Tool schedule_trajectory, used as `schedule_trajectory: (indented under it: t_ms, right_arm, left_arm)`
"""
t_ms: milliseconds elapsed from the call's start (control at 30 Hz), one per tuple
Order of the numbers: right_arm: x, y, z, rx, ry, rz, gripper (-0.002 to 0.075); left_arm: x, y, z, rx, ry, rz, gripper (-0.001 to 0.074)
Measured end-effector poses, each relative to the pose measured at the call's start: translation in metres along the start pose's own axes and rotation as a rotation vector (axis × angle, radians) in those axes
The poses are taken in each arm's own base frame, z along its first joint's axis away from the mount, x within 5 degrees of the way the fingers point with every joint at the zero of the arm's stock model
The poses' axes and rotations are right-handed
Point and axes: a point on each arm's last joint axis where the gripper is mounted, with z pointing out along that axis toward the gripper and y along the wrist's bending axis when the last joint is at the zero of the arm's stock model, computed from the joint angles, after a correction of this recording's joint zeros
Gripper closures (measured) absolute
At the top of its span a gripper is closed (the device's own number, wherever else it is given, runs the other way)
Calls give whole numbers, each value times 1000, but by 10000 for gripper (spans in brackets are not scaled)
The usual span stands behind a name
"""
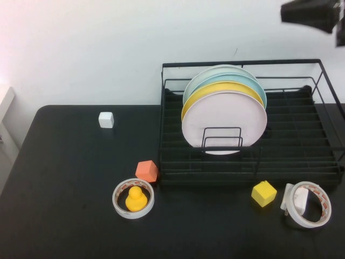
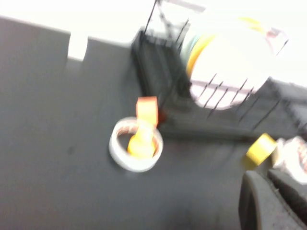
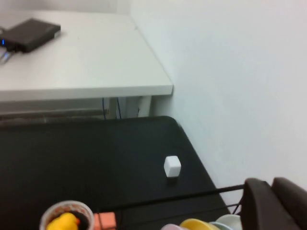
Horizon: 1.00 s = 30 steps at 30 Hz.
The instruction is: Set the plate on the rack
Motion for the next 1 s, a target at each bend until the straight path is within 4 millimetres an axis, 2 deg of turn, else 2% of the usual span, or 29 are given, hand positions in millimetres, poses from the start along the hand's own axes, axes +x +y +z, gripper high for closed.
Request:
schedule_trajectory:
  t_ms: [100,300,500,600,733,867,1000]
  right_arm:
    - [-24,12,-13,13,19,28,711]
    - [-66,53,-27,4,45,-33,720]
    - [-93,111,-45,-10,29,-83,719]
    - [-95,144,-57,2,31,-91,719]
    - [-94,184,-73,116,24,-115,720]
    - [-86,211,-84,213,17,-120,720]
    - [-74,234,-88,204,39,-124,718]
  left_arm:
    - [4,2,-4,10,-21,3,735]
    - [10,4,3,12,-11,8,735]
    - [11,4,5,24,-23,3,735]
    - [11,4,5,26,-24,2,735]
    - [11,4,5,27,-25,2,735]
    - [11,4,5,27,-25,2,735]
    - [11,4,5,27,-25,2,735]
